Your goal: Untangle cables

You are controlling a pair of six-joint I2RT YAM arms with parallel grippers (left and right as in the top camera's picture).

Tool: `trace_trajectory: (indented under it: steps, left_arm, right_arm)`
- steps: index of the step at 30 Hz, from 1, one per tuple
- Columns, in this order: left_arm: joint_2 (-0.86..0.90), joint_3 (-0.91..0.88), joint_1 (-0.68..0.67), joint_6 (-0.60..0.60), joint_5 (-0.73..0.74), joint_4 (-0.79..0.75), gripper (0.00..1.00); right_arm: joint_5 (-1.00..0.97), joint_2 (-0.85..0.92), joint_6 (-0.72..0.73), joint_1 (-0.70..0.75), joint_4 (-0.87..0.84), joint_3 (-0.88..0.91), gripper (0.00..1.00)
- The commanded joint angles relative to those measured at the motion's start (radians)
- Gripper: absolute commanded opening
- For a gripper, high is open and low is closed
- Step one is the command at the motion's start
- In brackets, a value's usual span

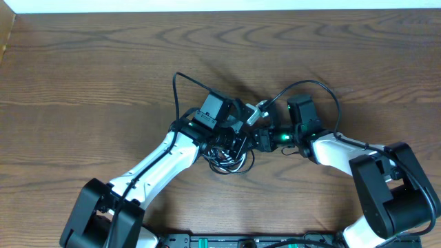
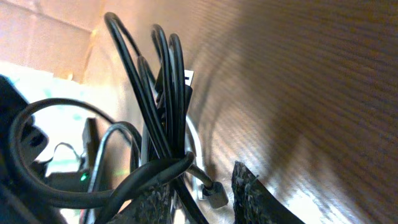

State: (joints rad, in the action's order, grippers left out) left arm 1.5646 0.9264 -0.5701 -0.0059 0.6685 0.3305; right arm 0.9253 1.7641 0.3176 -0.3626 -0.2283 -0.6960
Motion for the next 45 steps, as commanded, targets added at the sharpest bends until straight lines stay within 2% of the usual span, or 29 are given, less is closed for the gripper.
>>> trace_trajectory:
  steps: [1, 7, 15, 19, 28, 37, 45]
  left_arm:
    - [-0.013, -0.005, -0.042, 0.075, 0.21, 0.051, 0.07]
    - [-0.013, -0.005, -0.042, 0.148, 0.21, 0.124, 0.07]
    - [-0.013, -0.005, -0.042, 0.148, 0.215, 0.124, 0.07]
    - [-0.013, -0.005, -0.042, 0.148, 0.254, 0.125, 0.07]
    - [-0.013, -0.005, -0.042, 0.156, 0.352, 0.137, 0.07]
    - [-0.013, -0.005, -0.042, 0.156, 0.402, 0.151, 0.07]
    - [-0.064, -0.005, -0.042, 0.155, 0.399, 0.163, 0.07]
  right_arm:
    - [0.139, -0.019, -0.041, 0.035, -0.045, -0.034, 0.29]
    - [0.287, -0.019, -0.111, 0.1, -0.032, -0.034, 0.29]
    - [0.258, -0.018, -0.11, 0.071, -0.011, -0.033, 0.29]
    - [0.101, -0.019, -0.097, 0.022, 0.021, -0.032, 0.29]
    - [-0.305, -0.018, 0.082, -0.01, -0.041, -0.032, 0.28]
    - [-0.73, -0.018, 0.161, -0.011, 0.145, -0.032, 0.27]
    - [-0.912, -0.018, 0.161, -0.01, 0.208, -0.032, 0.29]
